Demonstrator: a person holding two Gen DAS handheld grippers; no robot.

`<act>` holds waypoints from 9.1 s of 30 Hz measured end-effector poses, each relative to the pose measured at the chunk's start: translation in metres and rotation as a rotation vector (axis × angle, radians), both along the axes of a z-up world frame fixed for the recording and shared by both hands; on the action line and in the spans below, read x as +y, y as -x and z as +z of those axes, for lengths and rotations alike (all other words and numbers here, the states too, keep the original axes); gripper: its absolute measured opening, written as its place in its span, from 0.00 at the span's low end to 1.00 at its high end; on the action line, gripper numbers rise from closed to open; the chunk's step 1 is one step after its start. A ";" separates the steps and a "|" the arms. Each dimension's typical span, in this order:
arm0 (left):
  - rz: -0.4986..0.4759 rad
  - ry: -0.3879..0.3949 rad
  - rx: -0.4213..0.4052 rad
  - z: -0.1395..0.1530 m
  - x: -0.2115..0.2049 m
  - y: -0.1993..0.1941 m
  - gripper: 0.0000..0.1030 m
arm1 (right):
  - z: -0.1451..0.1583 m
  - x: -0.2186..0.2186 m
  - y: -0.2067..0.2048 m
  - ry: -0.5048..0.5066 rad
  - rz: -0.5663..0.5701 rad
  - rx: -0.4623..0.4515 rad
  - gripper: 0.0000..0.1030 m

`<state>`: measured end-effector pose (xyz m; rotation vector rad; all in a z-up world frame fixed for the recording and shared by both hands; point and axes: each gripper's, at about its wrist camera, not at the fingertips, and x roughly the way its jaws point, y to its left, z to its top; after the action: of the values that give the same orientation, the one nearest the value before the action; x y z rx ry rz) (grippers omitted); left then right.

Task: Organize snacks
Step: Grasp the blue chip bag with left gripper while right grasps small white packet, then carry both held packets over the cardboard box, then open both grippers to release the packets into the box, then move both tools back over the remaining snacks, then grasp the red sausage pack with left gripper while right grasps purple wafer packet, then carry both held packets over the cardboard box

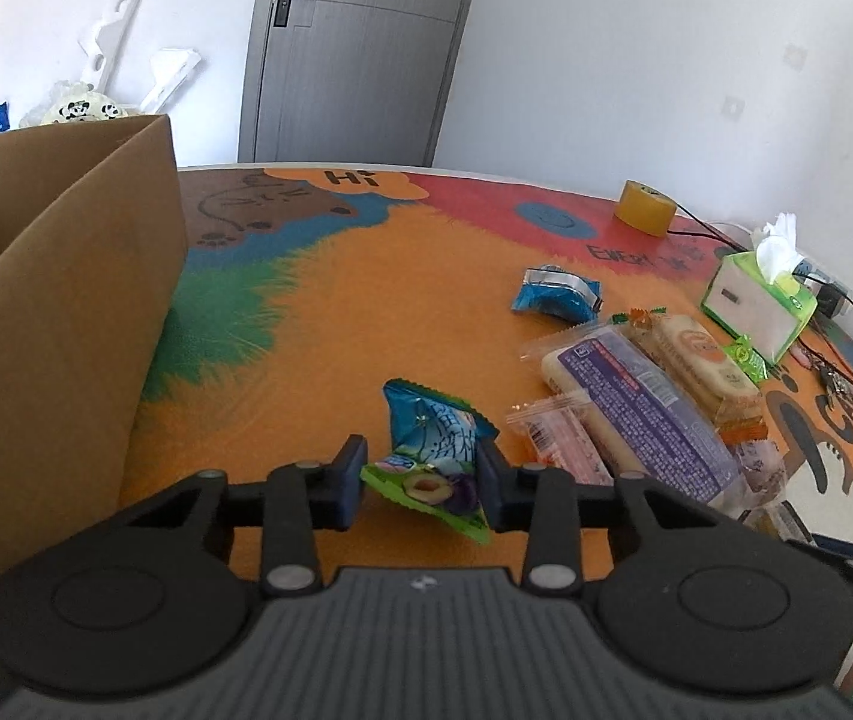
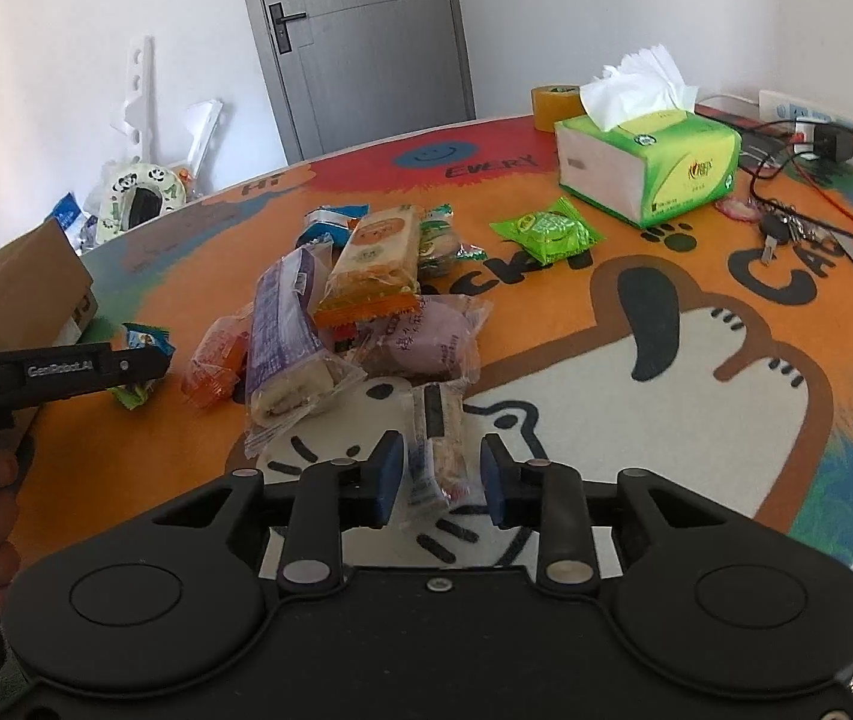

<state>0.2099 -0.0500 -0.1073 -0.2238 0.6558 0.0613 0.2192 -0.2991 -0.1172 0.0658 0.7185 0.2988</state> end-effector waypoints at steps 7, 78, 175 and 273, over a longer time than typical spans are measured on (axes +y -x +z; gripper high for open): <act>-0.020 0.014 -0.023 0.009 0.004 0.012 0.35 | 0.000 0.008 -0.001 -0.006 0.008 -0.005 0.19; 0.281 0.029 -0.184 0.094 0.143 0.102 0.47 | 0.098 0.203 0.017 -0.215 0.436 -0.207 0.19; -0.044 0.004 0.020 0.032 -0.043 -0.013 0.65 | 0.006 -0.024 -0.042 -0.207 -0.026 0.027 0.74; 0.282 0.010 -0.174 0.105 0.135 0.072 0.17 | 0.095 0.164 -0.011 -0.250 0.343 -0.195 0.35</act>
<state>0.1384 0.0855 -0.0022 -0.3265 0.4484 0.3065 0.2306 -0.1353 -0.0219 0.1490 0.4931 0.7138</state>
